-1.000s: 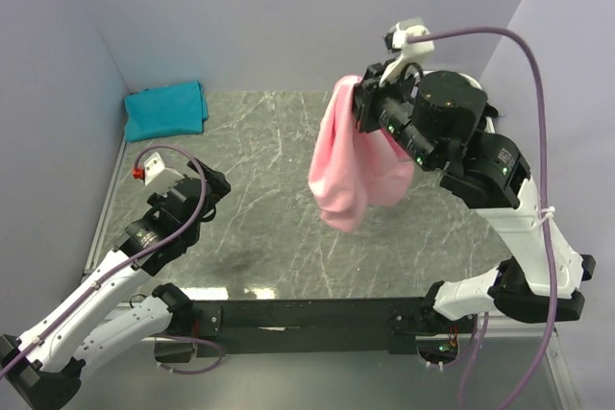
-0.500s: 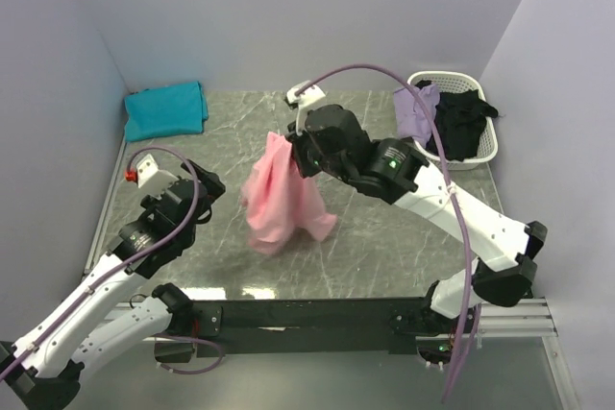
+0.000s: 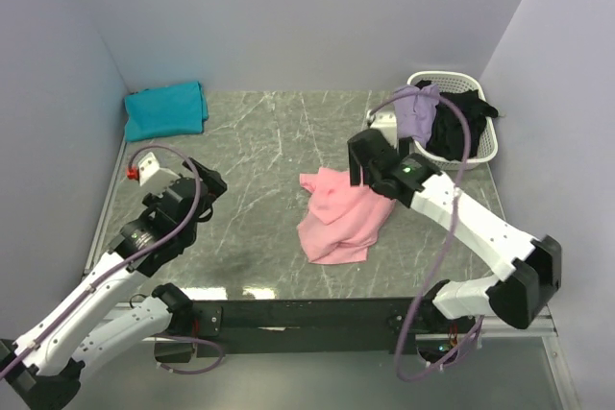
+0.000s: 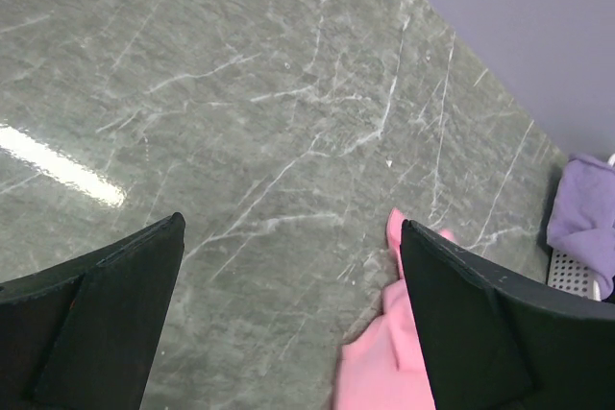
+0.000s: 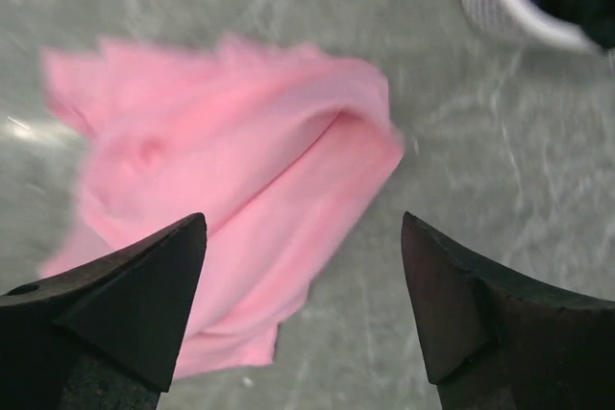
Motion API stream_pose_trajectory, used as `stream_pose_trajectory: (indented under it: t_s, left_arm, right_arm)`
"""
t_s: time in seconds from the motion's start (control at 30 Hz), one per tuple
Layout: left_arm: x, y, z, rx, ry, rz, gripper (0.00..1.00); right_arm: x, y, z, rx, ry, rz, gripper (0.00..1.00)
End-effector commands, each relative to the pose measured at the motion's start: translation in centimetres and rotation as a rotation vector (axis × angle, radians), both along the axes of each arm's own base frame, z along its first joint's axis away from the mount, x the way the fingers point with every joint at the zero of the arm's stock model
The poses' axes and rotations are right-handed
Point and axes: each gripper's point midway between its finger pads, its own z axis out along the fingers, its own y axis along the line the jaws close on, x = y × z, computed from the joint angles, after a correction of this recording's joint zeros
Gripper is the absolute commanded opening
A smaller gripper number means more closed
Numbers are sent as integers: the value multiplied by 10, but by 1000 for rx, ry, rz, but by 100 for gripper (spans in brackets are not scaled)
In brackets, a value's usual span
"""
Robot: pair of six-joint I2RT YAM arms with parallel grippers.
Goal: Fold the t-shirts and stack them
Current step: Move the tshirt to the center of the board
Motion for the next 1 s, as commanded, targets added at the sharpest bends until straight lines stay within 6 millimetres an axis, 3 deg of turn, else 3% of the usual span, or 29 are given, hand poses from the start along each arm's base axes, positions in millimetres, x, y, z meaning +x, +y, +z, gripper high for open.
stream_pose_trajectory:
  t_s: [0.0,0.1,0.2,0.3,0.4,0.53,0.8,0.9,0.97]
  left_arm:
    - [12,-18,2,-11,-14,-63,99]
    - [17,-30,-5,2,12,-114,99]
    - [20,-34,-10,8,38,-114,100]
    - [21,-34,-12,14,49,-107,99]
    - [20,-33,-10,-2,38,-97,99]
    - [17,-26,-5,-14,16,-72,99]
    - [15,-20,-6,-6,16,-51,100]
    - [15,-20,-9,2,25,-53,99]
    - [15,-20,-9,3,27,-52,100]
  right_arm:
    - [-13,-18,-22,-5,27,-109,89]
    - [-19,6,1,113,-27,2,93]
    - [-28,43,12,207,-18,149,94]
    - [-39,78,-6,179,46,260,96]
    - [-46,110,-38,116,127,334,96]
    - [-40,136,-78,48,179,364,97]
    - [-7,146,-117,-143,206,302,97]
    - [2,142,-141,-256,233,261,97]
    - [11,134,-144,-314,210,211,97]
